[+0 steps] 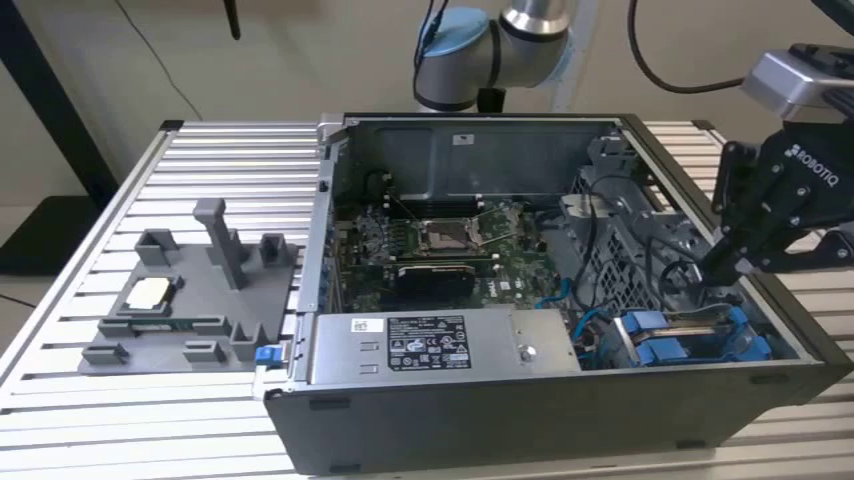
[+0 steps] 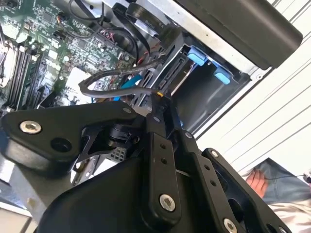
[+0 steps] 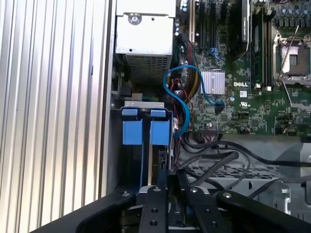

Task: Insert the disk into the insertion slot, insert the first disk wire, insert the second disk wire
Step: 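Insert the first disk wire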

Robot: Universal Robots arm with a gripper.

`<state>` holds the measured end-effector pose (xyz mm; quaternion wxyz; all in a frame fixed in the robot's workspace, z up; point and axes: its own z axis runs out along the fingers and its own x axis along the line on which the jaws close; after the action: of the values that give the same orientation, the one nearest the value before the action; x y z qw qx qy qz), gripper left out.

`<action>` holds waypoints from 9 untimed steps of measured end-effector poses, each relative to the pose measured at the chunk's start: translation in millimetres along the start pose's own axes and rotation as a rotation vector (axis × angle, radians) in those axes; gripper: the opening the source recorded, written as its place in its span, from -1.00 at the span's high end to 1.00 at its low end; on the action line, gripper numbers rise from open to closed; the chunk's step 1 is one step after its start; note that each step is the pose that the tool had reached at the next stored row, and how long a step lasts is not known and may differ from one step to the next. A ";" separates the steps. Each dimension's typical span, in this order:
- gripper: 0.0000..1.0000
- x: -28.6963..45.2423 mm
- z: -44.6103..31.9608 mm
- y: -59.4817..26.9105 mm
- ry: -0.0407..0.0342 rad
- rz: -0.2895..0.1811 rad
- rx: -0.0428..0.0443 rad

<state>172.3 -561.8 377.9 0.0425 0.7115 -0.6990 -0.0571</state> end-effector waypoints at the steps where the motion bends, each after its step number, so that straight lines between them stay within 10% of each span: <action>1: 0.62 0.2 0.5 -0.2 -0.0015 -0.001 -0.0003; 9: 0.62 1.1 7.4 -4.1 -0.0035 -0.008 -0.0164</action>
<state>175.4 -562.6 369.9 0.0469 0.7138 -0.6958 -0.0642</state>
